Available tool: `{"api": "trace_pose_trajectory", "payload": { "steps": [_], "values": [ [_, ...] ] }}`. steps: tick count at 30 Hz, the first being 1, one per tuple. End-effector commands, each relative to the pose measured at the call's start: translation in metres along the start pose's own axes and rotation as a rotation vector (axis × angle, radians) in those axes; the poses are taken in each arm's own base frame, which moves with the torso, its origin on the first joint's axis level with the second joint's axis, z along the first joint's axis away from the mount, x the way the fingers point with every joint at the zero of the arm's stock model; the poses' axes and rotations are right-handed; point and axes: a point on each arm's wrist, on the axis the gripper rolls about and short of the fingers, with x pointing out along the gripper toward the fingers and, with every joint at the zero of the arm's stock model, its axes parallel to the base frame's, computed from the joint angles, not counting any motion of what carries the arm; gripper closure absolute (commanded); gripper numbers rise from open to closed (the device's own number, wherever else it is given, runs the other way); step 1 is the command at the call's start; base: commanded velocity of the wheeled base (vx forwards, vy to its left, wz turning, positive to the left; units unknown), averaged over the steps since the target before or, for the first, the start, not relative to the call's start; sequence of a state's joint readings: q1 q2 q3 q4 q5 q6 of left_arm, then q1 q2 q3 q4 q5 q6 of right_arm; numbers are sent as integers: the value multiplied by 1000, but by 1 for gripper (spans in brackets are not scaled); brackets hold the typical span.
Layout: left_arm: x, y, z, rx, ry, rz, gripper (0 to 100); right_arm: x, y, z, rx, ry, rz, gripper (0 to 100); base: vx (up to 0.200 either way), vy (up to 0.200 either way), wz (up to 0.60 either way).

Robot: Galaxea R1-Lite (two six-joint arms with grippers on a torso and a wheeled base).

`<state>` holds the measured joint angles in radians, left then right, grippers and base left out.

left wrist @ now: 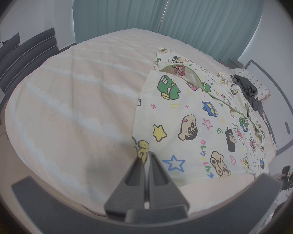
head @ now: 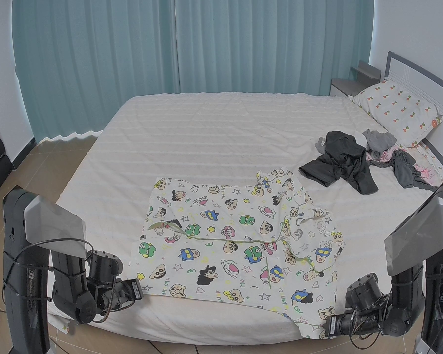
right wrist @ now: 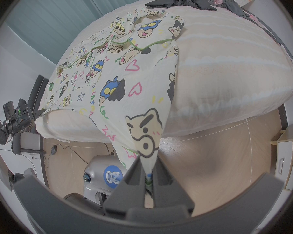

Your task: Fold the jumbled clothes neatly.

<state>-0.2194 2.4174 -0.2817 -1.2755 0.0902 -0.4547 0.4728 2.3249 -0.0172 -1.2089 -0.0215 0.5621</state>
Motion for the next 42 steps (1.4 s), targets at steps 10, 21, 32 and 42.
{"api": "trace_pose_trajectory", "payload": {
  "steps": [10, 21, 32, 42],
  "values": [
    [-34, 2, -32, 64, 78, -10, 100, -6, -6, -8, -43, 69, -46, 100, 0, 0, 0],
    [-30, -2, -29, 59, 57, -27, 100, -7, -8, -9, -57, 87, -57, 100, 0, 0, 0],
    [-28, -16, -7, -51, -74, -115, 100, -20, 0, 18, -8, -128, 85, 100, 0, 0, 0],
    [-13, -43, 41, -143, -289, -234, 100, -10, -4, 53, 59, -380, 156, 100, 0, 0, 0]
  ]
}}
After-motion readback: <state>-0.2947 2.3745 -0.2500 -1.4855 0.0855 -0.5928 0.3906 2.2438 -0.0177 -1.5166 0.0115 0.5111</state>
